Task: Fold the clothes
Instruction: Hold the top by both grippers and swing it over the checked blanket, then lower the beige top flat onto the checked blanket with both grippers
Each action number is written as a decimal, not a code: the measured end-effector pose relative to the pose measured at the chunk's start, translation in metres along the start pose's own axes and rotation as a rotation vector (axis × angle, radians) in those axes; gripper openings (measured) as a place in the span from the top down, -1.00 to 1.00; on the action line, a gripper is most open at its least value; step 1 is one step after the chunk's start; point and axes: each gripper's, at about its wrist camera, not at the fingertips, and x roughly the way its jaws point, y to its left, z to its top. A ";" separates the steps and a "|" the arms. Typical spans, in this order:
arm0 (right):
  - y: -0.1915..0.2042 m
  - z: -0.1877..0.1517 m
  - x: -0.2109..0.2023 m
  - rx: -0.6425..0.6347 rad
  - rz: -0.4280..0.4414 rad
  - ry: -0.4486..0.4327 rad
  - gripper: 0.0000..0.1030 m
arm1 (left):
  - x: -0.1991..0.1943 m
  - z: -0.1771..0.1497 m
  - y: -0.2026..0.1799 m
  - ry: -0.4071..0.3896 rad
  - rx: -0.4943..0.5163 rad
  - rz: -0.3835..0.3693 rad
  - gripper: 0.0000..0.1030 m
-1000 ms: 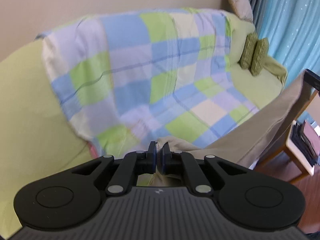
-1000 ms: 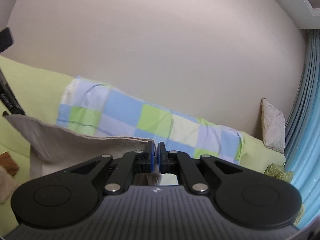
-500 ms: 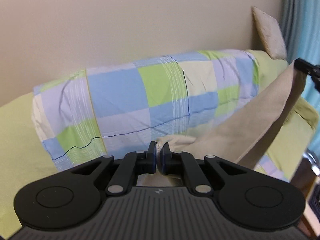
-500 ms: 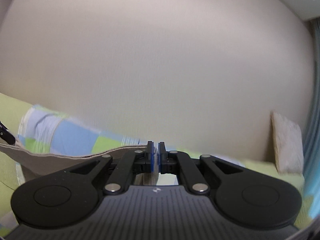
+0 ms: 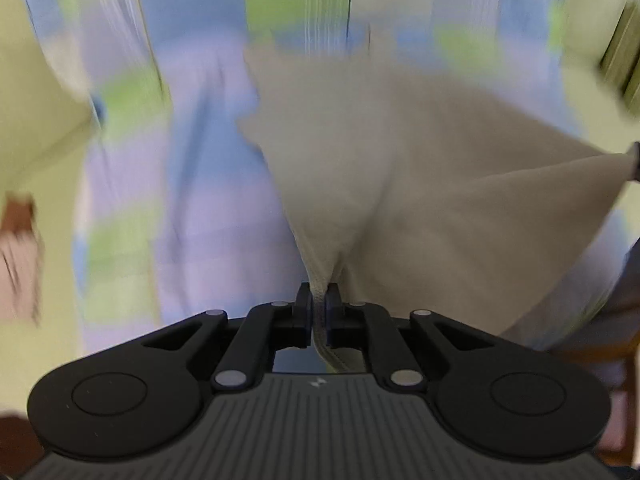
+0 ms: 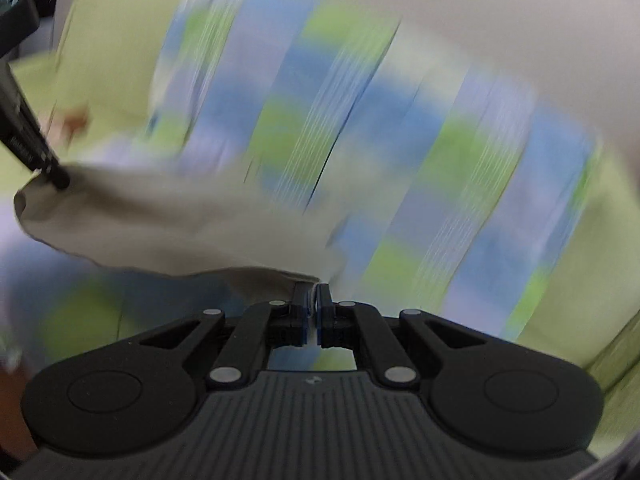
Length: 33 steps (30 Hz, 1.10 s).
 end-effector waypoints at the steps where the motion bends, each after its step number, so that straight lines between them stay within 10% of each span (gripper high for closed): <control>1: 0.011 -0.021 0.014 -0.002 0.028 0.041 0.97 | 0.015 -0.008 -0.004 0.020 0.010 0.017 0.74; 6: 0.057 -0.095 0.050 -0.054 0.103 0.189 0.84 | 0.064 -0.059 -0.007 0.077 0.048 0.109 0.45; 8: 0.060 -0.106 0.048 -0.049 0.122 0.223 0.62 | 0.055 -0.083 0.003 0.088 0.004 0.089 0.05; 14: 0.045 -0.120 0.019 0.013 0.146 0.289 0.39 | 0.034 -0.120 0.017 0.102 -0.137 0.025 0.09; 19: 0.010 -0.104 0.039 0.327 0.224 0.235 0.38 | 0.032 -0.106 0.028 -0.019 -0.328 -0.100 0.08; 28: -0.033 -0.139 0.063 0.816 0.223 0.244 0.36 | 0.080 -0.143 0.069 0.022 -0.752 -0.292 0.15; 33: -0.048 -0.168 0.072 1.011 0.254 0.240 0.35 | 0.083 -0.153 0.069 0.027 -0.749 -0.308 0.16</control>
